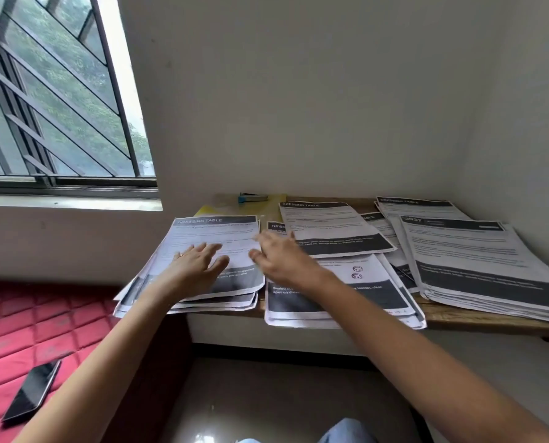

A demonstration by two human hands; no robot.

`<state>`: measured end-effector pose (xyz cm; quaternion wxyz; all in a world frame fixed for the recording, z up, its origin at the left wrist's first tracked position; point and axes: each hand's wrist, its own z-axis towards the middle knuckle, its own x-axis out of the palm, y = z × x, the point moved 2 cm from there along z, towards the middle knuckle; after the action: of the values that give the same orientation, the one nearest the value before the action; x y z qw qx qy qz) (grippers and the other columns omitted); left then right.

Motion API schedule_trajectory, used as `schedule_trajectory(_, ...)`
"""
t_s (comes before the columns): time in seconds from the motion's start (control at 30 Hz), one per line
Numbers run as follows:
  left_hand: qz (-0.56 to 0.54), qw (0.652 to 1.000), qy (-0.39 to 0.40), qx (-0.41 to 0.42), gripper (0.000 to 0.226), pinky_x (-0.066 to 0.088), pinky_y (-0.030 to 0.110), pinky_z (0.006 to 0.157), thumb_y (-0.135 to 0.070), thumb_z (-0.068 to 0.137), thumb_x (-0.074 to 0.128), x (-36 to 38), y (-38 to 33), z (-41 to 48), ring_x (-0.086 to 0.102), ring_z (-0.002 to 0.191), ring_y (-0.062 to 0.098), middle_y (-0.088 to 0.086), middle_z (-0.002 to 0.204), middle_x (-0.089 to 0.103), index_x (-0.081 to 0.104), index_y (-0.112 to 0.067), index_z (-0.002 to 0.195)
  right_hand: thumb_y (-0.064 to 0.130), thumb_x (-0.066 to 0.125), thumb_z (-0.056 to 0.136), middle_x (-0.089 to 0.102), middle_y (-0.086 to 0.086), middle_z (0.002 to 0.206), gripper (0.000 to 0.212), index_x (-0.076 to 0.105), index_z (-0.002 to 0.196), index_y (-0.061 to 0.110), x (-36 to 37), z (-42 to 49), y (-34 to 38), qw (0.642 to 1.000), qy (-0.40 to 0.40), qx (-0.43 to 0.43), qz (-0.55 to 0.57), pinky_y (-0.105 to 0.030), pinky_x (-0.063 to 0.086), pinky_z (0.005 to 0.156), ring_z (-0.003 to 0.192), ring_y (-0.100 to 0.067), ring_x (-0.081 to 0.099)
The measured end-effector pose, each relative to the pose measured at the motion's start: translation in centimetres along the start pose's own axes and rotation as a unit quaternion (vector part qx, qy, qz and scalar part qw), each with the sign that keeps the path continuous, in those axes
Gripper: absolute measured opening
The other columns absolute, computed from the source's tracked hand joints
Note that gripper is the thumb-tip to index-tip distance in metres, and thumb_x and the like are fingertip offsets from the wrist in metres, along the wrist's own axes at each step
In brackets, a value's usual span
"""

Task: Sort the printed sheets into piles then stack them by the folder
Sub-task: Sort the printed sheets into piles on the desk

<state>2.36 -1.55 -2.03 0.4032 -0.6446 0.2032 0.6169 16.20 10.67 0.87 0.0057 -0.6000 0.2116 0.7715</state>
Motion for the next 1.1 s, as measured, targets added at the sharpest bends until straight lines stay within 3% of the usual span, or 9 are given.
schedule_trajectory(0.07,-0.026,0.999,-0.023,0.033,0.057,0.024,0.037,0.114,-0.049,0.1,0.033,-0.9,-2.0,0.6,0.034,0.138,0.023,0.006,0.151,0.038,0.035,-0.016,0.146,0.033,0.037,0.101,0.034,-0.01,0.15,0.049,0.031,0.144,0.011,-2.1,0.4,-2.4,0.998,-0.05,0.044,-0.011,-0.048,0.01,0.118,0.138,-0.026,0.032)
schedule_trajectory(0.17,-0.058,0.995,-0.046,0.069,0.056,0.028,0.032,0.109,-0.046,0.1,0.036,-1.8,-5.5,1.6,0.037,0.136,0.023,0.008,0.151,0.038,0.036,-0.013,0.146,0.032,0.042,0.099,0.046,-0.013,0.137,0.047,0.038,0.137,0.006,-4.4,0.5,-7.1,0.986,-0.074,0.132,-0.064,-0.046,0.029,0.109,0.125,-0.028,0.043)
schedule_trajectory(0.4,-0.095,0.985,-0.014,0.142,0.059,0.03,0.038,0.113,-0.046,0.099,0.038,0.6,-11.9,5.1,0.035,0.137,0.026,0.013,0.152,0.034,0.032,-0.011,0.147,0.048,0.045,0.094,0.049,-0.021,0.136,0.061,0.044,0.132,-0.001,-5.5,-0.9,-18.2,0.946,-0.08,0.303,-0.08,-0.052,0.025,0.109,0.127,-0.036,0.044)
schedule_trajectory(0.53,-0.083,0.987,0.011,0.14,0.062,0.016,0.043,0.118,-0.048,0.1,0.035,2.8,-14.0,6.8,0.016,0.146,0.027,0.009,0.159,0.019,0.022,-0.016,0.151,0.047,0.048,0.094,0.049,-0.019,0.136,0.061,0.039,0.132,0.0,-4.6,-1.9,-20.1,0.95,-0.09,0.298,-0.039,-0.055,0.015,0.114,0.127,-0.035,0.044)
schedule_trajectory(0.67,-0.015,0.991,0.048,0.123,0.066,0.007,0.047,0.12,-0.058,0.096,0.034,5.2,-13.9,7.8,0.011,0.148,0.027,0.005,0.161,0.014,0.019,-0.026,0.152,0.036,0.061,0.089,0.059,-0.013,0.123,0.049,0.044,0.122,0.004,-4.2,-2.2,-20.3,0.954,-0.146,0.263,0.022,-0.054,0.025,0.112,0.118,-0.032,0.053)
schedule_trajectory(0.77,0.009,0.991,0.037,0.126,0.067,0.005,0.047,0.12,-0.063,0.095,0.028,6.5,-13.3,8.5,0.013,0.148,0.025,0.004,0.159,0.019,0.023,-0.027,0.151,0.022,0.068,0.085,0.062,-0.013,0.116,0.043,0.048,0.118,0.004,-4.5,-2.2,-20.4,0.948,-0.189,0.248,0.06,-0.043,0.042,0.099,0.109,-0.031,0.058)
schedule_trajectory(0.87,0.007,0.991,0.027,0.127,0.066,0.006,0.045,0.12,-0.063,0.095,0.028,6.7,-13.3,8.8,0.014,0.147,0.025,0.004,0.159,0.021,0.024,-0.027,0.15,0.011,0.07,0.082,0.064,-0.012,0.113,0.04,0.051,0.117,0.004,-4.7,-2.2,-20.4,0.941,-0.212,0.247,0.089,-0.026,0.046,0.079,0.103,-0.027,0.061)
schedule_trajectory(1.0,0.002,0.991,0.021,0.131,0.063,0.006,0.042,0.119,-0.06,0.096,0.03,6.6,-13.4,8.6,0.017,0.146,0.025,0.003,0.157,0.026,0.027,-0.027,0.15,0.006,0.07,0.082,0.064,-0.012,0.113,0.038,0.054,0.116,0.006,-4.6,-2.2,-20.5,0.94,-0.221,0.24,0.095,-0.036,0.052,0.085,0.102,-0.027,0.061)
schedule_trajectory(1.1,-0.002,0.991,0.019,0.13,0.062,0.005,0.04,0.119,-0.058,0.097,0.03,6.6,-13.6,8.6,0.015,0.147,0.025,0.003,0.157,0.025,0.027,-0.026,0.15,0.005,0.068,0.082,0.064,-0.011,0.113,0.037,0.055,0.117,0.007,-4.5,-2.2,-20.6,0.941,-0.223,0.239,0.091,-0.036,0.052,0.085,0.102,-0.026,0.061)
